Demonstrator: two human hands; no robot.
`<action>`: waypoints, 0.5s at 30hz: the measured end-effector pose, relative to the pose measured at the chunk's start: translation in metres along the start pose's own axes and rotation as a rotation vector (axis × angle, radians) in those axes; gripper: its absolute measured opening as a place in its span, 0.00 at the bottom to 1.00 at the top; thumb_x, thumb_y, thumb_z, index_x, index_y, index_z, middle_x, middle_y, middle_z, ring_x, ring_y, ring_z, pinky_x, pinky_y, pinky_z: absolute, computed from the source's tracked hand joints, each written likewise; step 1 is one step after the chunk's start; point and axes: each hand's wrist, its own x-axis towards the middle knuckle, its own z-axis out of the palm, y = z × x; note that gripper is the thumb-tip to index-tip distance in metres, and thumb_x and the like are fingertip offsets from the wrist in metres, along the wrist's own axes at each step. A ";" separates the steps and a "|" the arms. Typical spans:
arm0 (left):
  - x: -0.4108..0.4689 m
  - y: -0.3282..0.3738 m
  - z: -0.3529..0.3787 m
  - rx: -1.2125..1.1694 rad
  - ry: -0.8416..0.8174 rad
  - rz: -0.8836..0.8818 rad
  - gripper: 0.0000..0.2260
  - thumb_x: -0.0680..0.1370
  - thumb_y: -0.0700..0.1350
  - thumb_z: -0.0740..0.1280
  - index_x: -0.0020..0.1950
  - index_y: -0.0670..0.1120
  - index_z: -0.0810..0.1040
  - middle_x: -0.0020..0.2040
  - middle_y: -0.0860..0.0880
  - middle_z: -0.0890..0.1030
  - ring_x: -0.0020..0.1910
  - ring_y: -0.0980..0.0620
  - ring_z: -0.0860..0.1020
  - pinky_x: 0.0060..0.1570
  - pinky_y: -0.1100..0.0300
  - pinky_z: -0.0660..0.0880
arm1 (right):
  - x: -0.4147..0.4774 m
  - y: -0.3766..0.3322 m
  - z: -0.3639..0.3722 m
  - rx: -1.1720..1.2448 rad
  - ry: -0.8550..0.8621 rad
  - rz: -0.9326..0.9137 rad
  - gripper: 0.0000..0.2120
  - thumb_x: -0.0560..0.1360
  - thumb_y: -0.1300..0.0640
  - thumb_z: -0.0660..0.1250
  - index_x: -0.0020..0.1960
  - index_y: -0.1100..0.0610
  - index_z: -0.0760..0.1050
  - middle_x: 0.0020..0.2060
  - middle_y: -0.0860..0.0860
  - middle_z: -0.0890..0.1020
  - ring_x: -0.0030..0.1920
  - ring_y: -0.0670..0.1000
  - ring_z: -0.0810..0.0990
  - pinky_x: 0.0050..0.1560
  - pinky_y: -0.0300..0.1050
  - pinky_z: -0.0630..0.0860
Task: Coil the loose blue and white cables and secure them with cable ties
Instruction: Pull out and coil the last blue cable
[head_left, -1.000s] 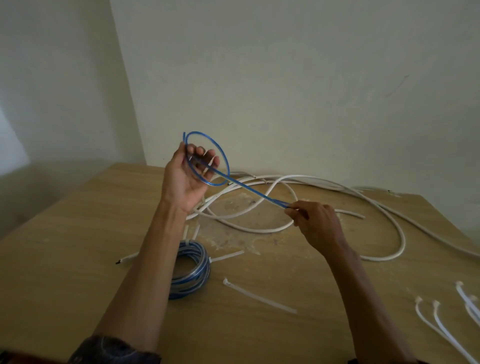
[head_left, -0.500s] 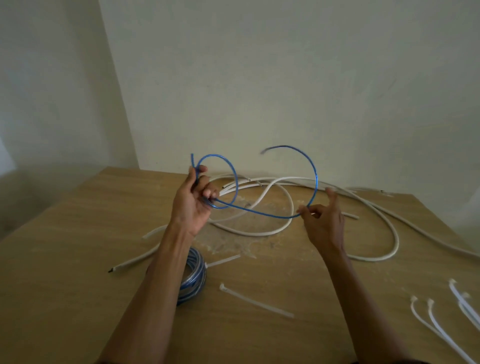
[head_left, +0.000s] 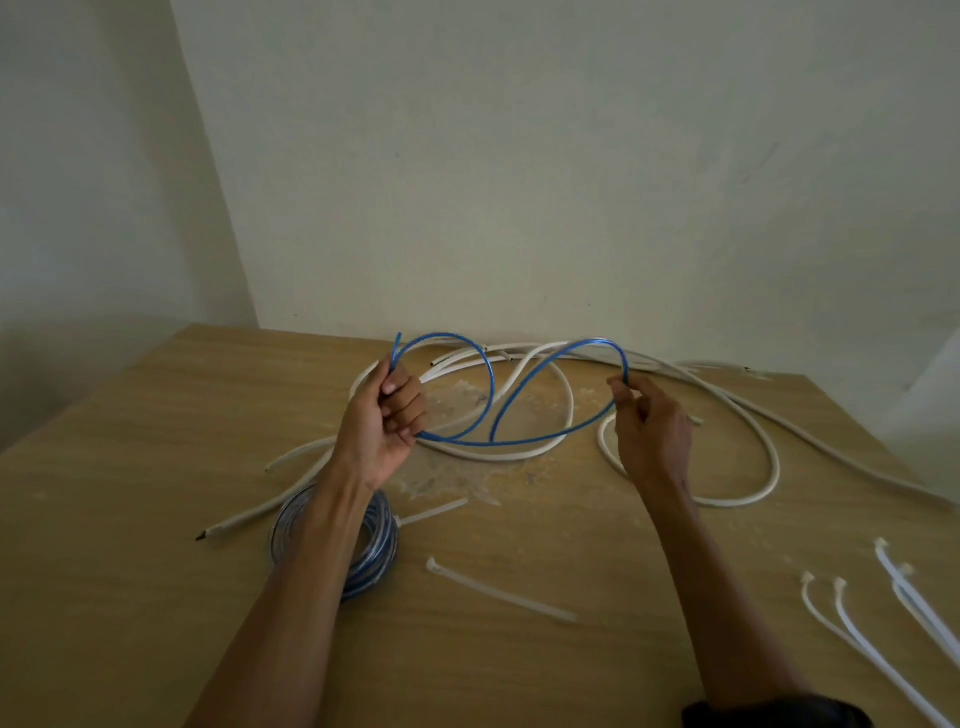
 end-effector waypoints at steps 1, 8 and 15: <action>0.000 -0.003 0.001 0.034 0.005 -0.008 0.24 0.86 0.52 0.52 0.30 0.50 0.67 0.23 0.55 0.60 0.25 0.55 0.50 0.22 0.63 0.56 | -0.001 -0.004 0.000 0.160 -0.047 0.021 0.09 0.83 0.54 0.63 0.52 0.53 0.82 0.30 0.50 0.80 0.31 0.49 0.78 0.38 0.45 0.71; -0.004 -0.018 0.010 0.237 0.071 0.039 0.23 0.85 0.53 0.54 0.31 0.49 0.63 0.24 0.53 0.60 0.23 0.57 0.57 0.23 0.63 0.61 | -0.002 -0.039 -0.008 1.126 -0.387 0.398 0.15 0.84 0.54 0.59 0.59 0.60 0.81 0.51 0.59 0.85 0.54 0.57 0.85 0.55 0.49 0.78; -0.001 -0.023 0.017 0.237 0.090 0.152 0.16 0.83 0.53 0.57 0.51 0.43 0.78 0.25 0.53 0.61 0.24 0.55 0.60 0.28 0.62 0.62 | -0.011 -0.086 0.003 0.916 -0.461 0.016 0.22 0.81 0.64 0.66 0.73 0.58 0.66 0.52 0.56 0.87 0.40 0.52 0.85 0.38 0.40 0.77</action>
